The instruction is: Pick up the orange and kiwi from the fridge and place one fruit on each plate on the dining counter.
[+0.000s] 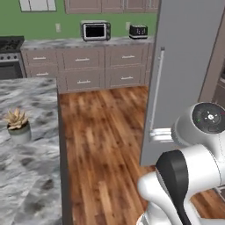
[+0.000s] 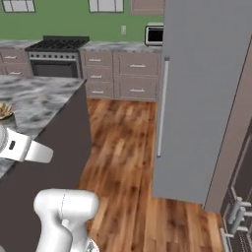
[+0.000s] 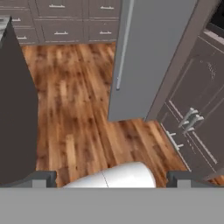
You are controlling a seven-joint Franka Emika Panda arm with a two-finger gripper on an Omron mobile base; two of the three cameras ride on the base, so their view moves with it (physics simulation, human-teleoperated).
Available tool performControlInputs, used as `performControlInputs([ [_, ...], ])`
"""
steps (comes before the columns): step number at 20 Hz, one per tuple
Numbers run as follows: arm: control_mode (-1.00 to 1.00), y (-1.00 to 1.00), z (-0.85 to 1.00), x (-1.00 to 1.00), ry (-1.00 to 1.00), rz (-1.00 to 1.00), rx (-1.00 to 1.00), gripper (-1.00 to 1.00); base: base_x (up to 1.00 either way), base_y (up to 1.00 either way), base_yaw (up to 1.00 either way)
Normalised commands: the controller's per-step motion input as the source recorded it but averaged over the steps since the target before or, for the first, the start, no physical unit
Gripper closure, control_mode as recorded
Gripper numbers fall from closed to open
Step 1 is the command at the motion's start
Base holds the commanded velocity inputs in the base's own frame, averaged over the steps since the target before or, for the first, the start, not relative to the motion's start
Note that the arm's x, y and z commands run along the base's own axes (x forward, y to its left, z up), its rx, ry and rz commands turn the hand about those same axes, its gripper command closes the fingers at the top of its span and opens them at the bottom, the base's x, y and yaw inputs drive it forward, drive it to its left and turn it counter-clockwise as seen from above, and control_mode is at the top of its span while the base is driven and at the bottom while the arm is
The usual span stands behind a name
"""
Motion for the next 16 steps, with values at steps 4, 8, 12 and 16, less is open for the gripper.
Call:
performControlInputs([
  [4,1.0,0.0,0.0,0.0,0.0,0.0,0.0,-1.0,1.0,-0.05,0.07],
  [8,1.0,0.0,0.0,0.0,0.0,0.0,0.0,-1.0,1.0,0.0,0.0],
  [12,1.0,0.0,0.0,0.0,0.0,0.0,0.0,-1.0,1.0,0.0,-0.05],
  [16,1.0,0.0,0.0,0.0,0.0,0.0,0.0,-1.0,1.0,0.09,-0.14],
])
